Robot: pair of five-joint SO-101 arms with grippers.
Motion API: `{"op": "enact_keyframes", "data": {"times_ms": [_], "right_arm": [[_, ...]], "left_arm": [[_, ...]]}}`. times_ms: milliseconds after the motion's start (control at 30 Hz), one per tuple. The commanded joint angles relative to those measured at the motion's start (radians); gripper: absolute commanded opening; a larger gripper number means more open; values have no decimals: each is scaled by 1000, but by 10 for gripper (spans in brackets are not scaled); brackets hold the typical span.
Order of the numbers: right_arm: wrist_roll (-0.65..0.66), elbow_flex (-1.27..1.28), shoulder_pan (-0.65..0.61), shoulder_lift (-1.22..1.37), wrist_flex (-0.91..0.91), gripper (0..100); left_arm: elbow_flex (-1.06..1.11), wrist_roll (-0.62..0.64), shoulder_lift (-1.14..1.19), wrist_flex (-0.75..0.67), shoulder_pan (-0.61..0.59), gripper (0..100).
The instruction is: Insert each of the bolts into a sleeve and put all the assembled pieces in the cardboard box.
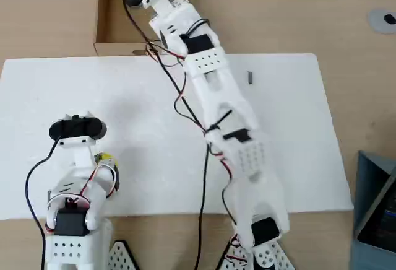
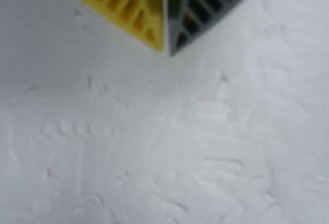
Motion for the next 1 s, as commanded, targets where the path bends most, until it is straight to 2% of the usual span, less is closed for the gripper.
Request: {"op": "enact_keyframes", "data": {"times_ms": [0, 100, 267, 333, 833, 900, 967], "right_arm": [[63, -292, 8, 125, -12, 9], [107, -424, 7, 234, 68, 19], [112, -588, 12, 355, 144, 138], [112, -633, 12, 384, 166, 154], [110, -707, 13, 414, 175, 150], [110, -751, 13, 414, 207, 111], [110, -800, 12, 414, 258, 31]], "left_arm": [[-5, 3, -7, 8, -8, 2], [-5, 3, -7, 8, -8, 2], [-5, 3, -7, 9, -8, 2], [-5, 3, -7, 9, -8, 2], [-5, 2, -7, 9, -6, 2], [-5, 2, -7, 9, -6, 2], [-5, 2, -7, 9, -6, 2]]}}
